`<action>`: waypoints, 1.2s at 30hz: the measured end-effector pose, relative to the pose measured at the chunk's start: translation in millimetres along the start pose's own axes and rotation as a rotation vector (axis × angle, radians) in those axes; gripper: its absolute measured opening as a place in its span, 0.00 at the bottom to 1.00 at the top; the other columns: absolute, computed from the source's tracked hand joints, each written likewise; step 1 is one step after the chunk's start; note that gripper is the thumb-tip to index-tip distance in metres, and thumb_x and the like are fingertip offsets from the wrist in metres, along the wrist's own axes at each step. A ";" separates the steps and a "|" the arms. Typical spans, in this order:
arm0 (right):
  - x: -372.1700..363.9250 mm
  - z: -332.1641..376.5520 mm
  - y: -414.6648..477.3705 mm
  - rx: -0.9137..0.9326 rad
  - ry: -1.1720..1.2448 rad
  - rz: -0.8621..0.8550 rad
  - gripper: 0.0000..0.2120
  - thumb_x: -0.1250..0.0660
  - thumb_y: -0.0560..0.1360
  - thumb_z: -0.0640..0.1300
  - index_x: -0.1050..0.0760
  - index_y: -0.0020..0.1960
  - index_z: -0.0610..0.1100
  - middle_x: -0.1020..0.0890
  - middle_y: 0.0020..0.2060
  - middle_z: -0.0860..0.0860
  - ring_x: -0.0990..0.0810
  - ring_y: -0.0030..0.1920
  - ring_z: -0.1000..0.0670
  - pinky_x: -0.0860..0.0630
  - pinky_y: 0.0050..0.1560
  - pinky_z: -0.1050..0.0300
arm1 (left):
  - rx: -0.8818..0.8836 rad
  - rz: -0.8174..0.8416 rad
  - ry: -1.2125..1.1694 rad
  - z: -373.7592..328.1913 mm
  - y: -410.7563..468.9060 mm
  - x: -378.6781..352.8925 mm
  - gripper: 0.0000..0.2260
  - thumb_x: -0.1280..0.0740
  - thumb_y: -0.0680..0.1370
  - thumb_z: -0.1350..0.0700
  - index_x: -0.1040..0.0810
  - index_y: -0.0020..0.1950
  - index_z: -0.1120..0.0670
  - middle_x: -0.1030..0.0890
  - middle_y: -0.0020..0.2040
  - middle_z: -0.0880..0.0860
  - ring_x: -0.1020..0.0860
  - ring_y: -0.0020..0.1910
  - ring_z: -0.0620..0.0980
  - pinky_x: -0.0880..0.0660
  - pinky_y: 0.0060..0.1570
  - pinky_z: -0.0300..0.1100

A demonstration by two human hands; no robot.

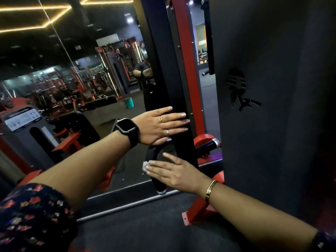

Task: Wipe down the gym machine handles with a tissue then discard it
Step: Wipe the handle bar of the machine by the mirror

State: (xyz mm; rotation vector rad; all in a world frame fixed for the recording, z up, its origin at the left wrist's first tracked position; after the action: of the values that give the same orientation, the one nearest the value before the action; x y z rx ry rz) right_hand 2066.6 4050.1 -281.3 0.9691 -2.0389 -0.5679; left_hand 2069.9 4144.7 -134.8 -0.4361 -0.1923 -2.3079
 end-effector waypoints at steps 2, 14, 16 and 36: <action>3.1 -3.8 -1.3 -0.085 -0.002 -0.033 0.20 0.44 0.81 0.39 0.33 0.73 0.44 0.32 0.72 0.52 0.38 0.74 0.51 0.35 0.70 0.49 | -0.002 -0.017 0.003 0.9 0.5 -0.6 0.24 0.46 0.80 0.48 0.34 0.76 0.53 0.35 0.76 0.52 0.41 0.76 0.52 0.54 0.75 0.52; 0.5 -21.0 22.9 -0.052 -0.052 -0.031 0.20 0.46 0.81 0.37 0.32 0.71 0.42 0.32 0.72 0.47 0.35 0.73 0.48 0.40 0.73 0.47 | 0.091 -0.029 -0.058 -5.2 0.9 -0.7 0.23 0.46 0.79 0.52 0.32 0.74 0.54 0.33 0.74 0.53 0.40 0.75 0.53 0.54 0.75 0.51; -2.5 -15.1 18.7 -0.041 -0.071 -0.015 0.20 0.46 0.81 0.37 0.33 0.72 0.41 0.34 0.73 0.46 0.38 0.74 0.48 0.43 0.74 0.47 | 0.092 -0.035 -0.081 -5.2 1.5 -0.3 0.23 0.45 0.79 0.53 0.31 0.74 0.54 0.32 0.74 0.54 0.39 0.75 0.53 0.53 0.75 0.51; -34.4 10.9 20.1 0.258 -0.263 0.178 0.20 0.49 0.82 0.44 0.31 0.71 0.43 0.30 0.71 0.46 0.37 0.74 0.47 0.58 0.76 0.42 | 0.093 -0.063 -0.143 -3.6 -0.5 -9.9 0.23 0.49 0.80 0.52 0.29 0.73 0.54 0.31 0.74 0.54 0.39 0.75 0.54 0.52 0.75 0.52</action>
State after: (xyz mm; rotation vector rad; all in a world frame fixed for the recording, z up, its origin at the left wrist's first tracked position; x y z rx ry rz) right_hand 2062.6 4090.2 -290.4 0.8826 -2.4511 -0.3577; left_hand 2075.0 4150.7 -141.8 -0.5554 -0.3872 -2.3187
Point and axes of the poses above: each hand's wrist, its own y-axis towards the middle knuckle, its own x-axis out of the back of the hand, z = x × y, the point moved 4 cm from there along y, towards the middle knuckle
